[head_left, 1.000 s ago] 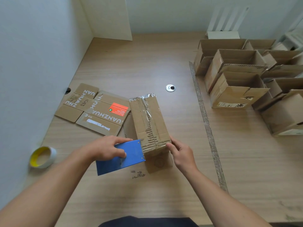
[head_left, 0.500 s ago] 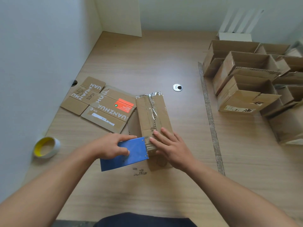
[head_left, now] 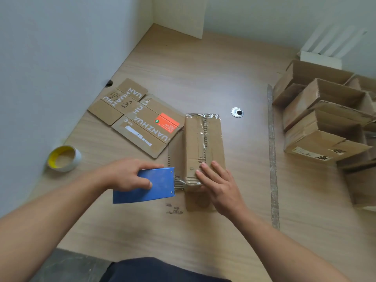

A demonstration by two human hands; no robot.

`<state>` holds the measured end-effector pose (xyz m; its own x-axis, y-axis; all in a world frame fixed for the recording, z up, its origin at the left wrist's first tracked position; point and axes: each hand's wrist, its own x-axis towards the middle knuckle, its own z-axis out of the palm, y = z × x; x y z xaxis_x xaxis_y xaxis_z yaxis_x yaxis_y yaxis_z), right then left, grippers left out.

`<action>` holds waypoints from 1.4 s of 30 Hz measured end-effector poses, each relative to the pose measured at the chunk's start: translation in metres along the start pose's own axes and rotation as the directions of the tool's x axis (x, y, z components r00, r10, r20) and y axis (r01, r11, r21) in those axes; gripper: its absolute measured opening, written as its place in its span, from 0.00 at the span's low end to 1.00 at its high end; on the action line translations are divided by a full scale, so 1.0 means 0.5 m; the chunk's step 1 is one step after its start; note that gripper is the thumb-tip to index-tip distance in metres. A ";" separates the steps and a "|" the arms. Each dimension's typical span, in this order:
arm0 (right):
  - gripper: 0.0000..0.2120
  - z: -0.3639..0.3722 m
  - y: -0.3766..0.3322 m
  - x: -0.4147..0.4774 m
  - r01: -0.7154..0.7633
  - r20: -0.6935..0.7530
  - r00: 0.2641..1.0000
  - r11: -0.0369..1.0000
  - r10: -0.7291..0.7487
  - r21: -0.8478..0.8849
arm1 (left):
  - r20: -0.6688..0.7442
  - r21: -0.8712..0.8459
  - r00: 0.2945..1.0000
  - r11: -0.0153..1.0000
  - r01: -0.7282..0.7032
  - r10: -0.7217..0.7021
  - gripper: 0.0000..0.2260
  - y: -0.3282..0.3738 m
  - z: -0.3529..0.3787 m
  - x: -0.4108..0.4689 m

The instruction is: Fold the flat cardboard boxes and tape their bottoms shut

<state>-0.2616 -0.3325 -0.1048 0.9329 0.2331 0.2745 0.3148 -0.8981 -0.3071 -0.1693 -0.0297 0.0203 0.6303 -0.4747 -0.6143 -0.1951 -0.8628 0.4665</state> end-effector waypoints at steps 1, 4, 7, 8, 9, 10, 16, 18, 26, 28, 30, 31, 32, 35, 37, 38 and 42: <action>0.20 -0.001 0.000 -0.001 -0.004 0.011 1.000 1.000 0.004 0.009 | -0.016 0.045 1.000 0.999 0.008 -0.007 0.27 0.009 0.004 0.010; 0.20 -0.003 0.004 -0.002 -0.011 0.040 0.999 0.999 0.010 0.032 | -0.050 0.148 0.999 0.989 0.028 -0.021 0.28 0.028 0.018 0.035; 0.20 -0.006 0.000 0.001 -0.025 0.063 0.998 0.998 0.021 0.061 | -0.077 0.203 0.996 0.977 0.069 -0.054 0.28 0.040 0.025 0.049; 0.21 -0.006 0.000 0.002 -0.032 0.067 0.997 0.997 0.027 0.072 | -0.086 0.220 0.995 0.973 0.077 -0.059 0.29 0.045 0.029 0.052; 0.22 -0.006 -0.001 0.002 -0.040 0.071 0.997 0.996 0.034 0.081 | -0.098 0.241 0.993 0.967 0.082 -0.060 0.29 0.051 0.032 0.055; 0.22 -0.006 -0.001 0.002 -0.048 0.073 0.996 0.995 0.042 0.089 | -0.106 0.259 0.992 0.962 0.088 -0.062 0.30 0.058 0.034 0.057; 0.26 0.003 -0.016 0.006 -0.135 0.030 0.991 0.981 0.132 0.137 | -0.239 0.349 0.969 0.926 0.142 -0.058 0.27 0.110 0.053 0.036; 0.28 0.003 -0.026 0.010 -0.169 0.025 0.986 0.974 0.167 0.151 | -0.288 0.364 0.955 0.915 0.176 -0.069 0.26 0.123 0.071 0.034; 0.28 -0.024 -0.058 0.017 -0.339 0.185 0.937 0.896 0.295 0.288 | -0.369 0.256 0.923 0.942 0.218 -0.114 0.28 0.084 0.121 0.043; 0.23 -0.034 -0.057 0.014 -0.349 0.208 0.934 0.873 0.292 0.341 | -0.388 0.204 0.911 0.952 0.230 -0.137 0.28 0.051 0.129 0.027; 0.20 -0.045 -0.058 0.011 -0.354 0.202 0.934 0.844 0.295 0.404 | -0.408 0.160 0.893 0.949 0.272 -0.187 0.28 0.014 0.144 0.015; 0.19 -0.051 -0.058 0.008 -0.349 0.179 0.937 0.829 0.299 0.438 | -0.418 0.135 0.882 0.945 0.297 -0.217 0.29 -0.006 0.155 0.011; 0.20 -0.056 -0.060 0.005 -0.346 0.152 0.938 0.810 0.311 0.473 | -0.424 0.108 0.871 0.941 0.320 -0.247 0.30 -0.024 0.167 0.007; 0.26 -0.070 -0.070 0.003 -0.389 0.095 0.905 0.716 0.414 0.580 | -0.432 0.050 0.845 0.927 0.372 -0.316 0.31 -0.064 0.192 0.000; 0.27 -0.073 -0.073 -0.001 -0.433 0.089 0.868 0.655 0.489 0.619 | -0.444 0.018 0.826 0.918 0.395 -0.347 0.32 -0.080 0.202 0.000; 0.27 -0.074 -0.075 -0.005 -0.454 0.096 0.852 0.635 0.515 0.625 | -0.444 0.011 0.824 0.917 0.399 -0.353 0.33 -0.086 0.205 0.001; 0.32 -0.069 -0.072 -0.026 -0.522 0.165 0.810 0.562 0.563 0.641 | -0.397 0.027 0.857 0.929 0.368 -0.328 0.33 -0.085 0.209 0.004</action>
<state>-0.2911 -0.3162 -0.0660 0.9615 -0.2557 -0.1010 -0.1977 -0.3874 -0.9005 -0.2382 -0.0122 -0.0671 0.9027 -0.0548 -0.4267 0.0303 -0.9813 0.1901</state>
